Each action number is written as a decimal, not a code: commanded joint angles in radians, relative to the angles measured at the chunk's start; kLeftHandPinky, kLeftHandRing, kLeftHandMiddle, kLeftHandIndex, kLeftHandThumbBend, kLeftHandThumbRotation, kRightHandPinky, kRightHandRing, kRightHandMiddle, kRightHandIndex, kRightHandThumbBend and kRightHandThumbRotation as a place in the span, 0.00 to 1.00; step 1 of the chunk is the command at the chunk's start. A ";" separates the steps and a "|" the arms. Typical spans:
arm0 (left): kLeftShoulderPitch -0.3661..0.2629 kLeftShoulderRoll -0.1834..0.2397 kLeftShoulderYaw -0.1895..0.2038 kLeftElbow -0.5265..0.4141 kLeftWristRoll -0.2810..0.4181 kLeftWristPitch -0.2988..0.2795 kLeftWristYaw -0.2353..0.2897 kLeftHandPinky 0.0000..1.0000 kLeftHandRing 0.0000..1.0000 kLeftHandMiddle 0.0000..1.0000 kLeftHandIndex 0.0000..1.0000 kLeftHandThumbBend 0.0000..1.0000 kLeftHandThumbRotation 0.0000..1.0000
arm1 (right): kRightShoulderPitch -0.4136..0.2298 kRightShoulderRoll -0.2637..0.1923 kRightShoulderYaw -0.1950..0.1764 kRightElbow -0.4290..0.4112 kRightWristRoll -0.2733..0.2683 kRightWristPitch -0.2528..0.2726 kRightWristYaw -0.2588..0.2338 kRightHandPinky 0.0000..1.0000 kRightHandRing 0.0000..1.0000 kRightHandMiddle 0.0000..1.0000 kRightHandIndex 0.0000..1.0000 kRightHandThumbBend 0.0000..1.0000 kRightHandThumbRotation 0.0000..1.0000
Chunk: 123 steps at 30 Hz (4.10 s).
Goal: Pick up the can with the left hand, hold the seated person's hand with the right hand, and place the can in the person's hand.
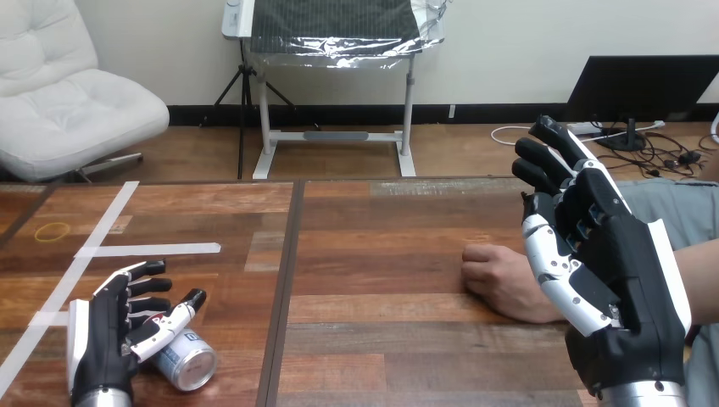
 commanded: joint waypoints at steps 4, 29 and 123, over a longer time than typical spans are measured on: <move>-0.048 0.029 -0.017 -0.032 0.018 -0.029 -0.022 0.54 0.61 0.66 0.70 0.66 0.16 | -0.053 0.021 -0.013 -0.042 0.003 -0.010 0.000 0.98 0.88 0.87 0.87 0.00 0.00; -0.047 0.106 0.000 -0.032 0.022 -0.049 -0.066 0.58 0.63 0.66 0.69 0.72 0.30 | -0.065 0.025 -0.009 -0.032 0.008 -0.007 0.003 0.96 0.86 0.85 0.86 0.00 0.00; 0.011 -0.026 0.012 -0.071 -0.019 -0.090 -0.111 0.56 0.63 0.68 0.71 0.63 0.11 | -0.066 0.019 -0.038 -0.048 0.013 0.003 0.011 0.87 0.83 0.83 0.83 0.00 0.00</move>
